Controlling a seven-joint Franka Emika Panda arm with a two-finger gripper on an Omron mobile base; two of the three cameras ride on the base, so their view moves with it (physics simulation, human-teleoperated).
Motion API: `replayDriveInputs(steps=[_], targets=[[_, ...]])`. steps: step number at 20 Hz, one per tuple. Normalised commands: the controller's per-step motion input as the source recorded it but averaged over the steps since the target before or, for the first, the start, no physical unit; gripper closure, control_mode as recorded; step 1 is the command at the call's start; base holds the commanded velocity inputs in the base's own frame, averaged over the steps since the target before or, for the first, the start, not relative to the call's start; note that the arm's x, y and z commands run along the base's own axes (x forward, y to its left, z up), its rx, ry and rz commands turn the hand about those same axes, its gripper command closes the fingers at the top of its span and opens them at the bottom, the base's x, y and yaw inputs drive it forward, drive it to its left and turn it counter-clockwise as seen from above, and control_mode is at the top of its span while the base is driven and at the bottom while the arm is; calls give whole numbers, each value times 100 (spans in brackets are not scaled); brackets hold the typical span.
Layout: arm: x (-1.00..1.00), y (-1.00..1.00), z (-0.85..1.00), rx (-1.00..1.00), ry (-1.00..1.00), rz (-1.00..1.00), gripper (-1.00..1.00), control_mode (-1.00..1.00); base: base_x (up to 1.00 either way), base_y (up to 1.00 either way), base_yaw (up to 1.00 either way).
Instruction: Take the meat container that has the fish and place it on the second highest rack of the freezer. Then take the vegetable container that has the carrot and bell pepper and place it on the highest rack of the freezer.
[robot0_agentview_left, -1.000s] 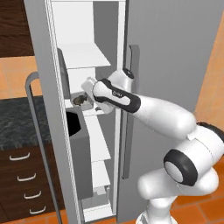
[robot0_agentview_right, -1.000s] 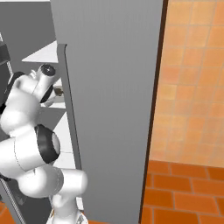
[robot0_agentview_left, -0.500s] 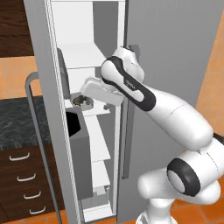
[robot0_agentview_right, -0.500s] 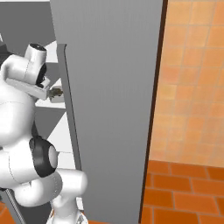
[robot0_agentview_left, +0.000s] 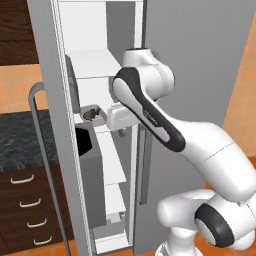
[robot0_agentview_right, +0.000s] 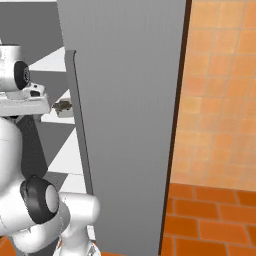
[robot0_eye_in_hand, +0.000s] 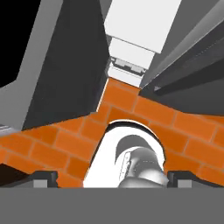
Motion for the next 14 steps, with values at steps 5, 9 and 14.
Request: replayDriveInputs(steps=[5, 9, 14], targets=[[-75, -87, -1, -5, -13, 29, -100, -100, 0, 0, 0], [-31, -53, -42, 3, 0, 32, -100, -100, 0, 0, 0], [-1, -25, -50, 0, 0, 13, -100, -100, 0, 0, 0]])
